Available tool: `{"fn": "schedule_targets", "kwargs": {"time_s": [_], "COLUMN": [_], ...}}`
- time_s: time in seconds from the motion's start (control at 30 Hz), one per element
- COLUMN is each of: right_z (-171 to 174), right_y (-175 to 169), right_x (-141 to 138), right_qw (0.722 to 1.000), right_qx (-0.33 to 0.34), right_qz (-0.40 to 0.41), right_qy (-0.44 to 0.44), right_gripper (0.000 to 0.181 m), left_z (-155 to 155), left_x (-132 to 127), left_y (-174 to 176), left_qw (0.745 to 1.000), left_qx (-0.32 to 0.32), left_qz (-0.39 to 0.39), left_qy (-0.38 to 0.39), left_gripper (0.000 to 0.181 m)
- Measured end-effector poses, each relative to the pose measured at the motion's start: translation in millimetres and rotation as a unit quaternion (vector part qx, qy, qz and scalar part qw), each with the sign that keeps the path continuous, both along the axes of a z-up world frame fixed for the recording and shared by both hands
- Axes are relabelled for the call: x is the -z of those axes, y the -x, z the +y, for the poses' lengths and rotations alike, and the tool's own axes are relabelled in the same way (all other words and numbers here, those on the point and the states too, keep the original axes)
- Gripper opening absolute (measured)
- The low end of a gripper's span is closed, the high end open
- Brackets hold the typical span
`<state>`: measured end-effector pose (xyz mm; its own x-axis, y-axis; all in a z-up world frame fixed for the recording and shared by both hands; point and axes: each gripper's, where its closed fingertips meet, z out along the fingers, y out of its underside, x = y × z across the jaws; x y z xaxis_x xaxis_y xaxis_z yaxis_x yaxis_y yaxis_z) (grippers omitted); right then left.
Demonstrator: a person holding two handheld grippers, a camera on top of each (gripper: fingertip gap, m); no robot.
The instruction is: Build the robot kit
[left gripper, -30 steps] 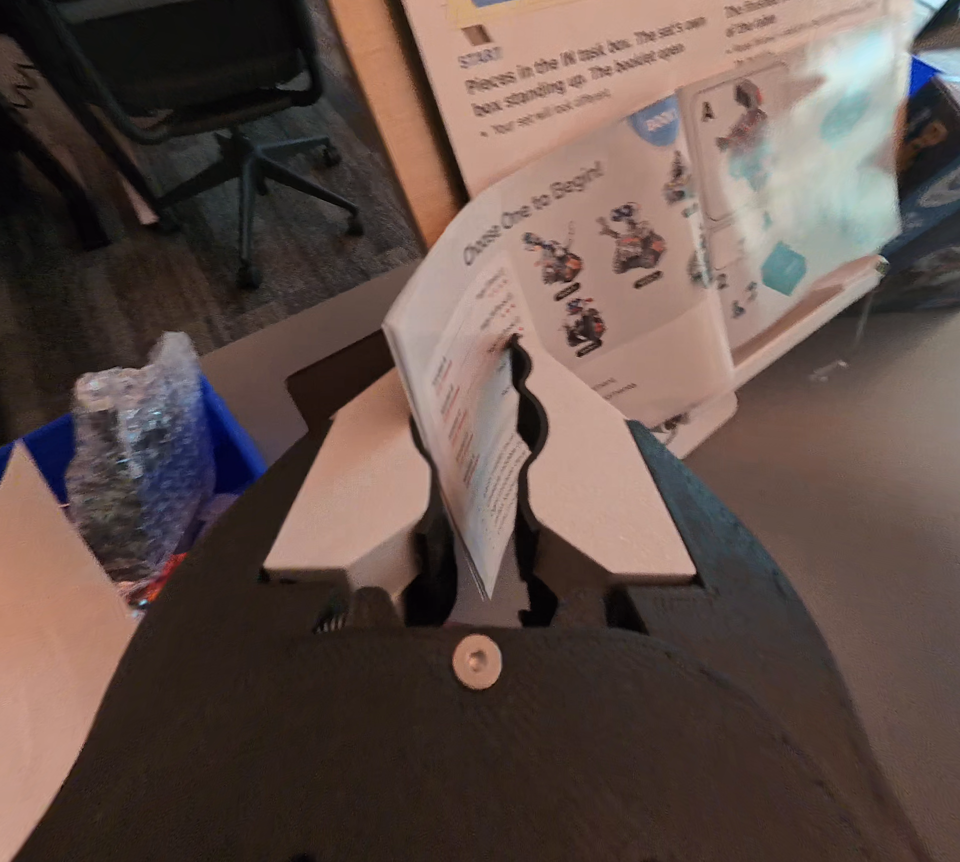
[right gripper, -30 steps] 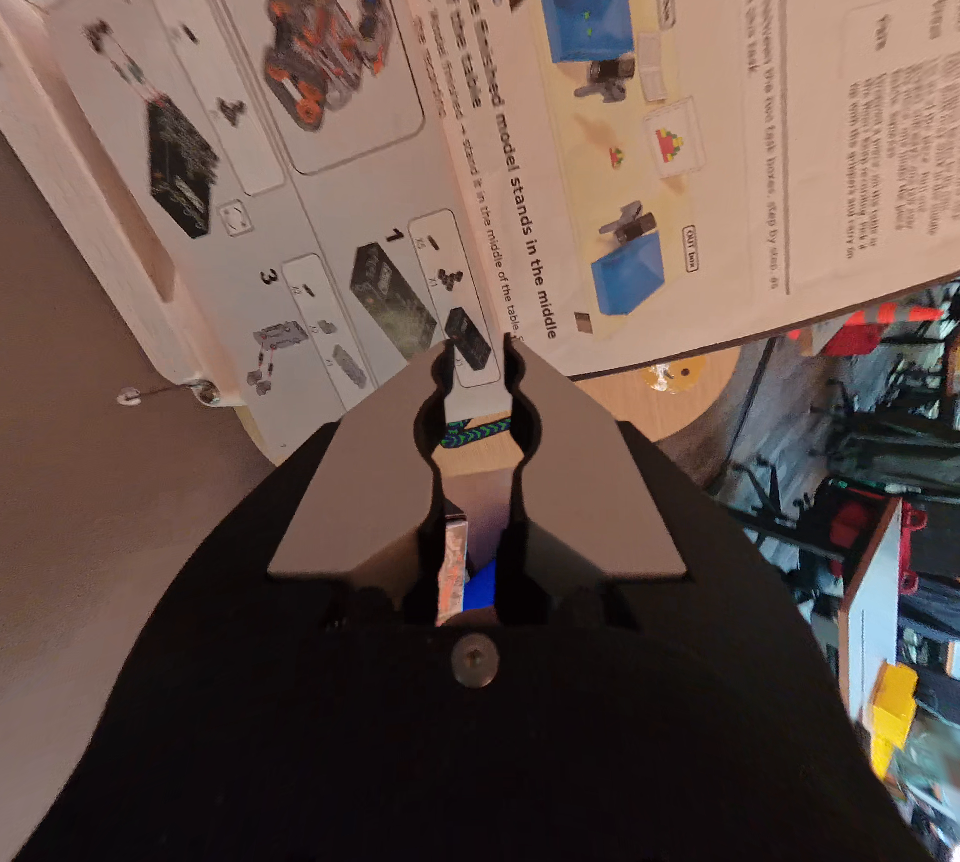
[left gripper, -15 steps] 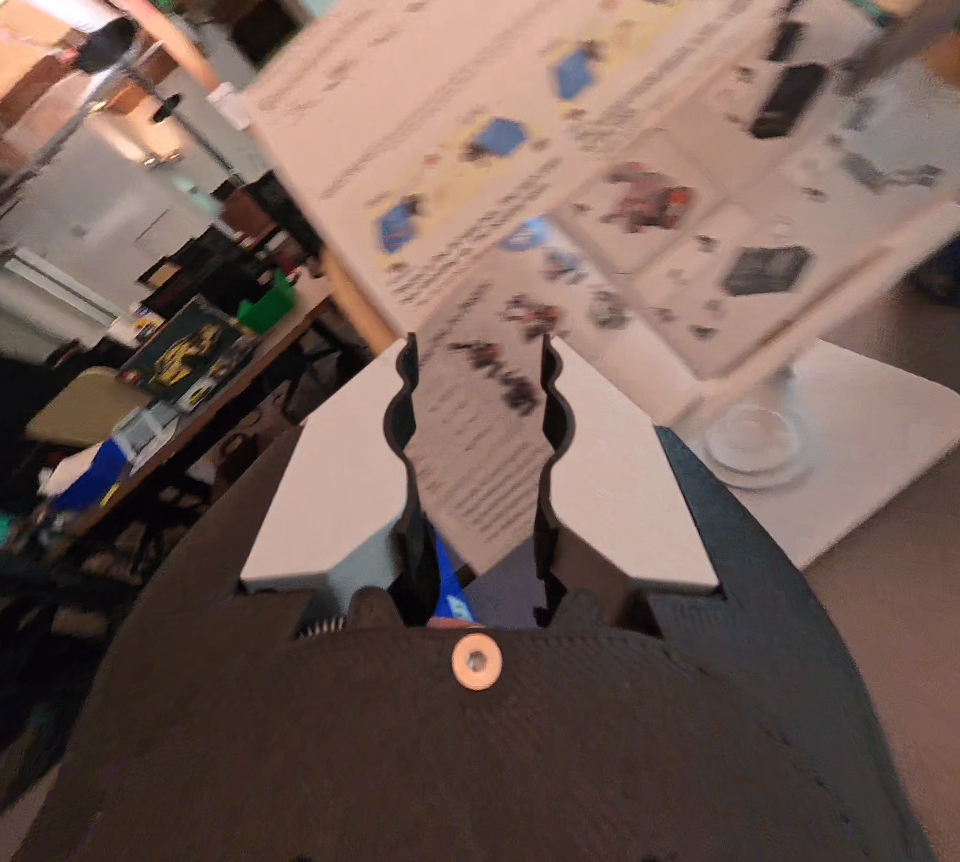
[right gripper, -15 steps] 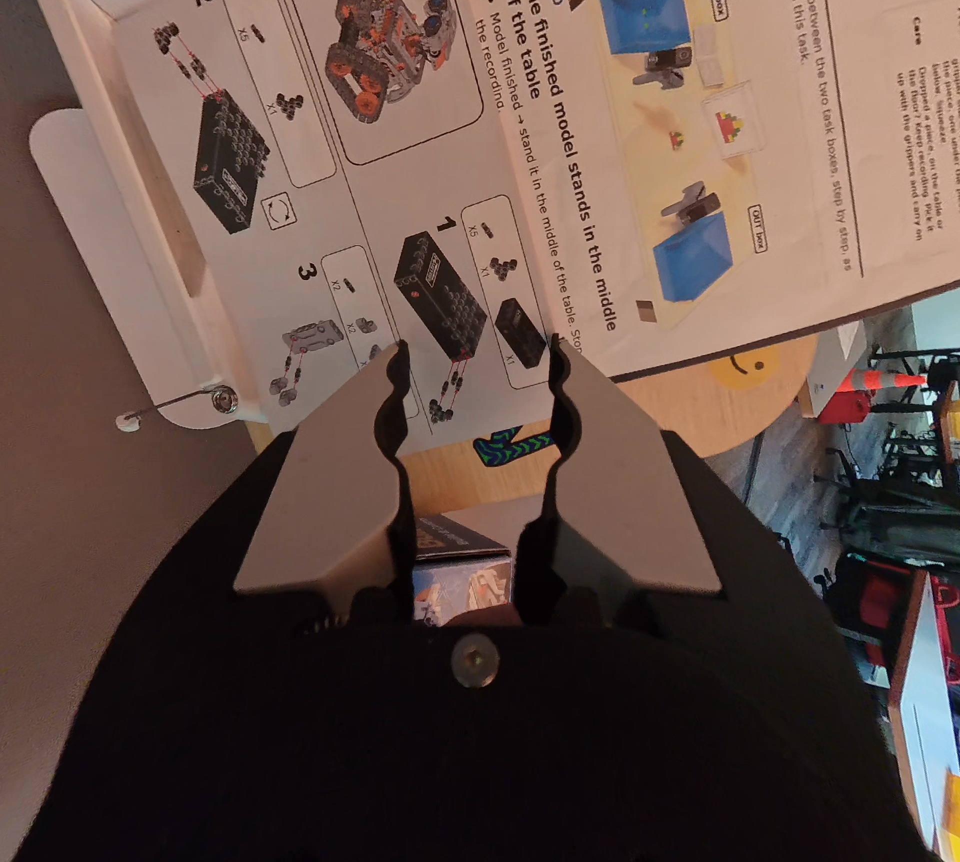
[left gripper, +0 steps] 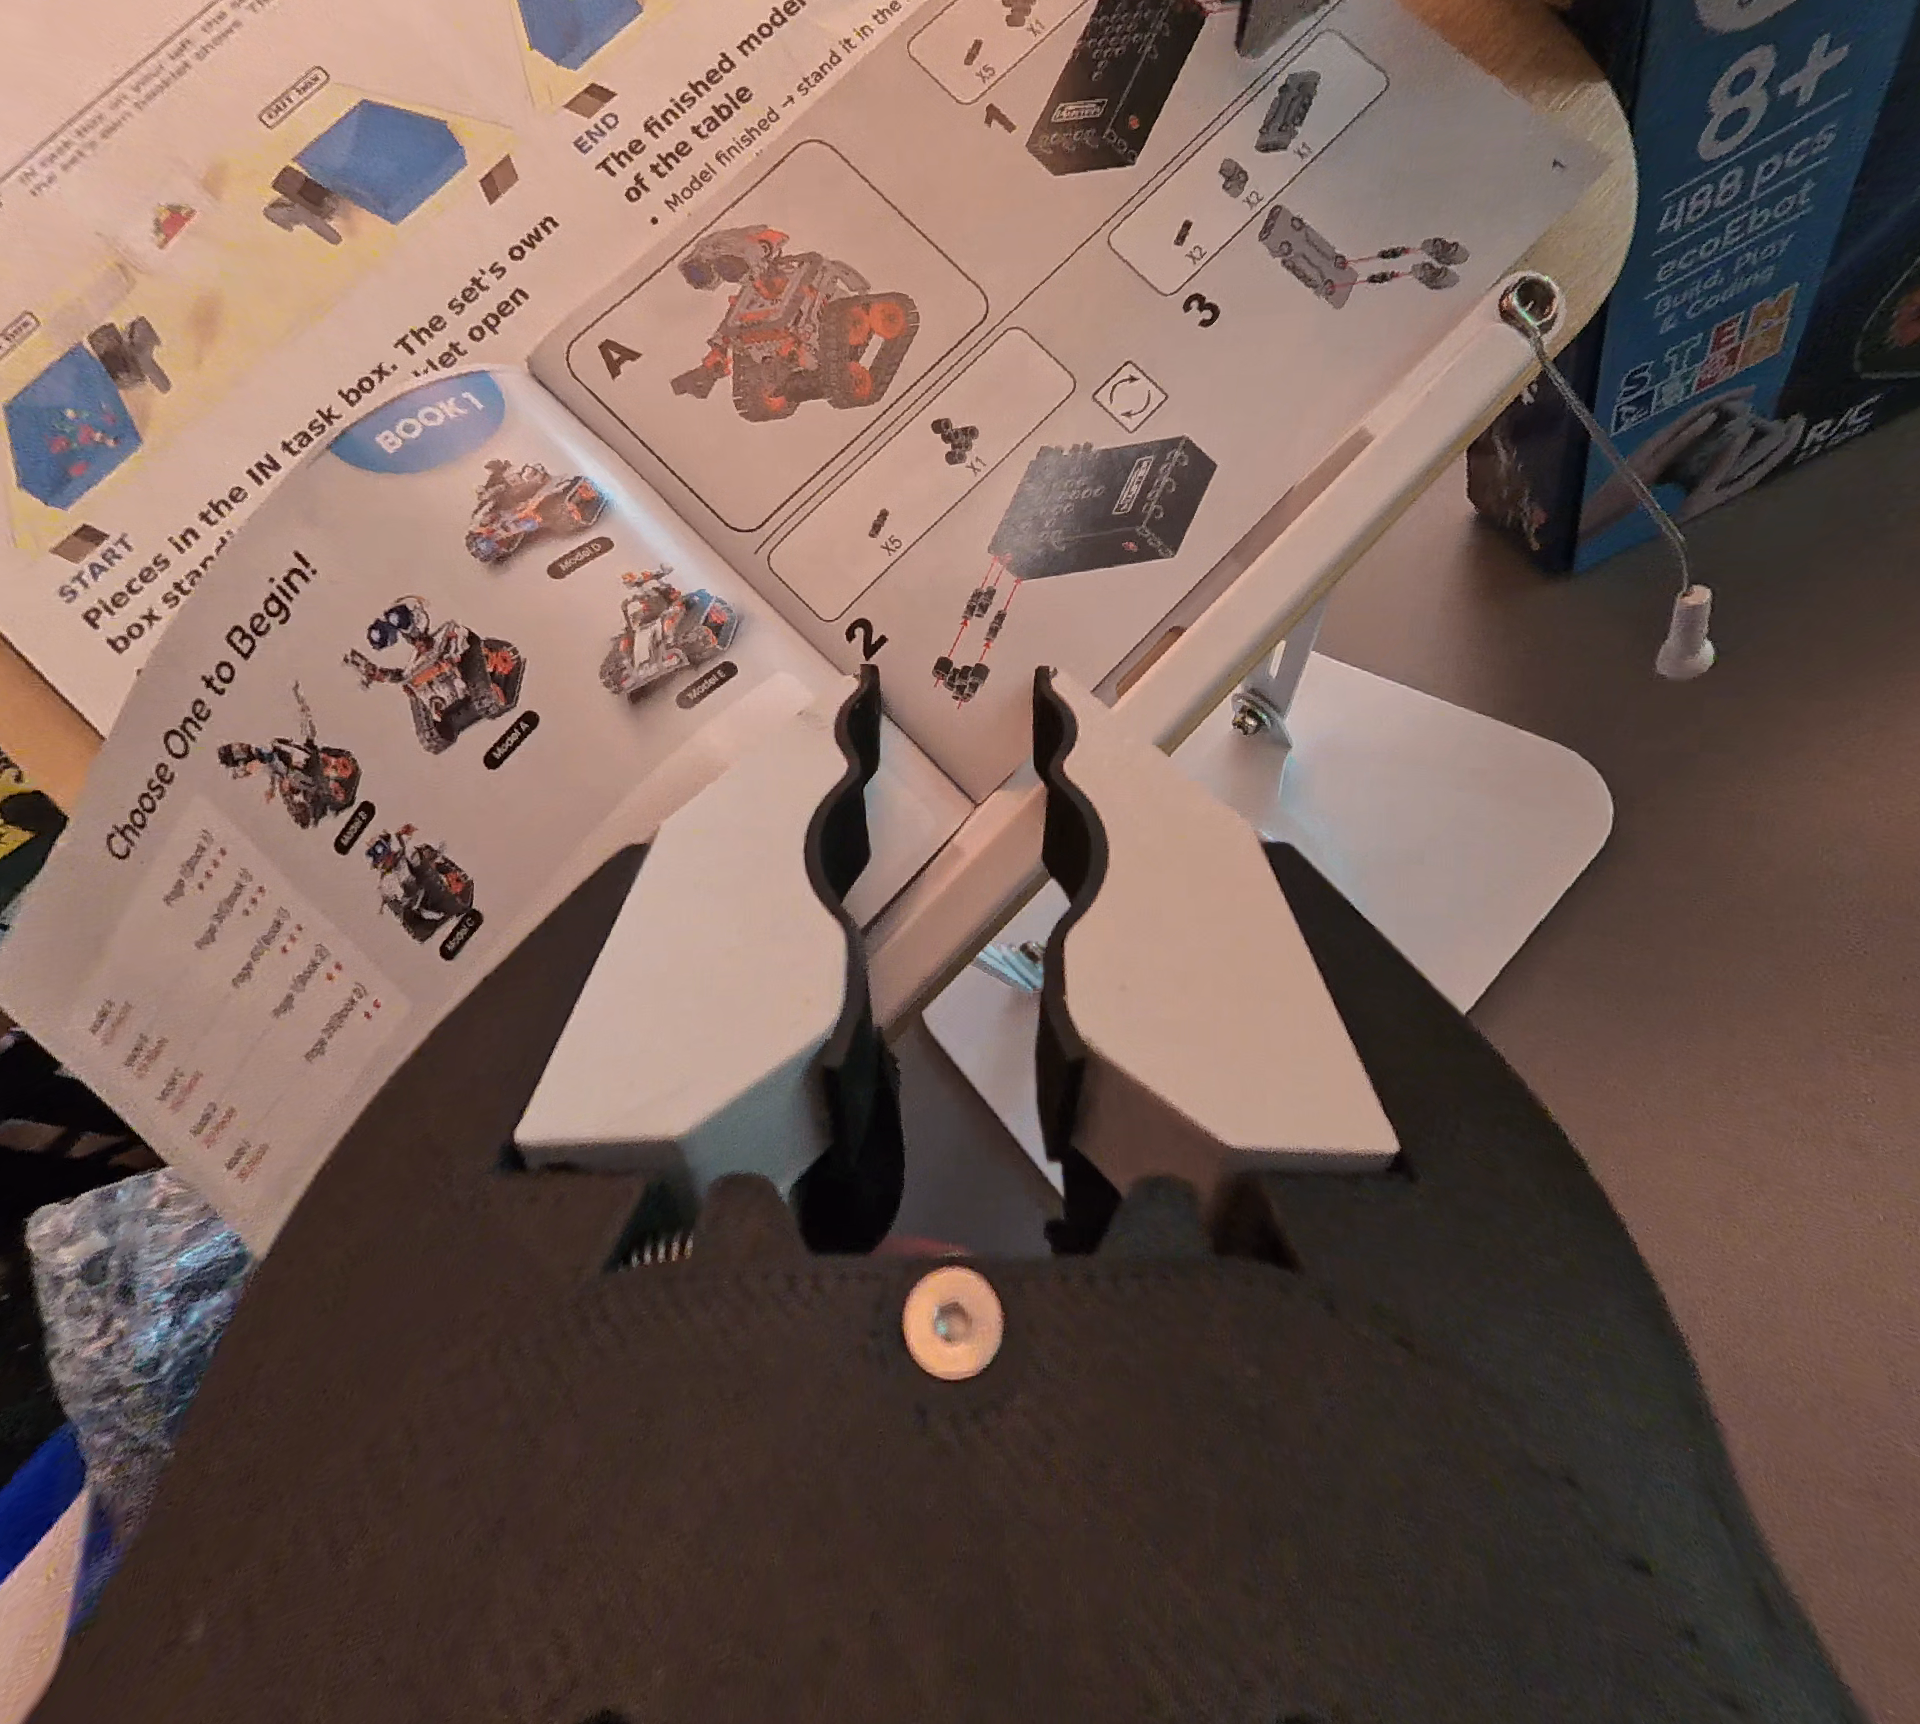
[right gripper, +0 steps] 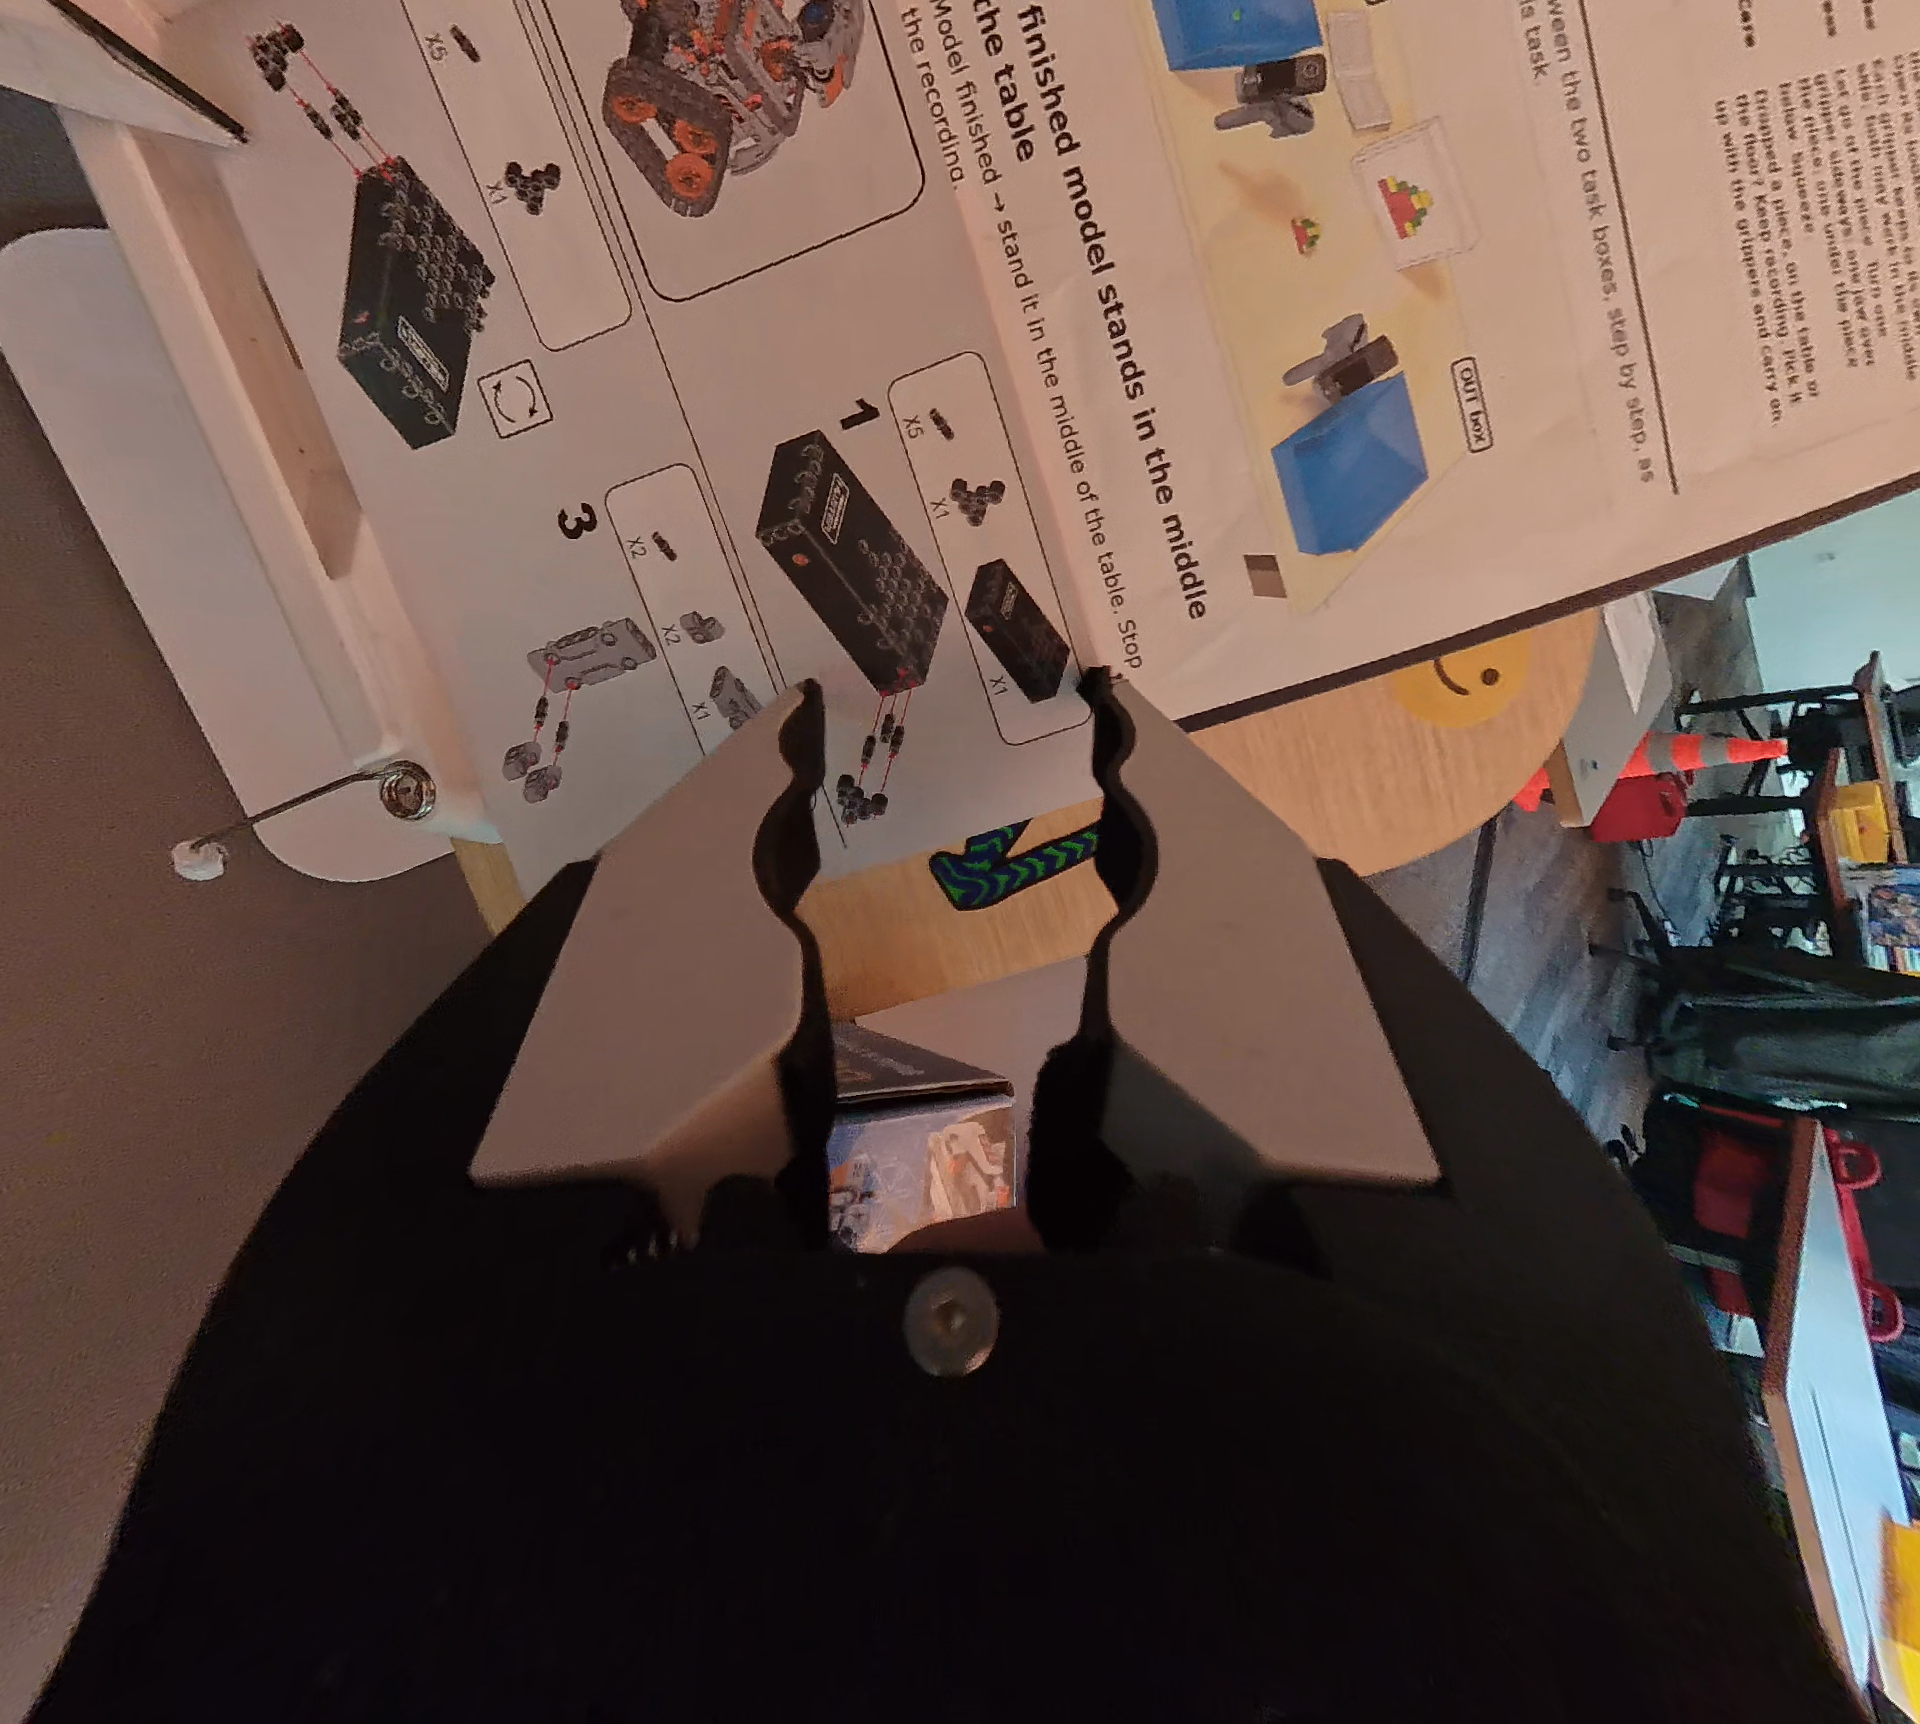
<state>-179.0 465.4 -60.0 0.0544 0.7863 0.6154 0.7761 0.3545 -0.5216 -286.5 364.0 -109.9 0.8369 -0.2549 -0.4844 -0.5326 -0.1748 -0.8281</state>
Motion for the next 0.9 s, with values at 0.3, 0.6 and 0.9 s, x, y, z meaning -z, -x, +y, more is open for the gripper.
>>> {"fn": "schedule_targets", "kwargs": {"time_s": [0.3, 0.6, 0.9], "right_z": [-0.7, 5.4, 10.3], "right_y": [-1.2, -6.0, -7.7], "right_x": [3.1, -1.1, -4.4], "right_qw": [0.999, 0.999, 0.998], "right_qx": [-0.001, 0.012, 0.027], "right_qz": [0.017, 0.047, 0.041], "right_qy": [-0.033, 0.014, -0.026], "right_gripper": [0.026, 0.050, 0.036], "left_z": [0.0, -1.5, -1.1], "left_x": [0.1, 0.3, 0.0], "left_y": [-1.3, -3.0, -4.3], "left_qw": [1.000, 1.000, 1.000], "left_qx": [0.006, 0.009, 0.009], "left_qz": [-0.020, -0.018, -0.010], "left_qy": [-0.007, -0.003, -0.005], "left_gripper": [0.028, 0.030, 0.030]}}
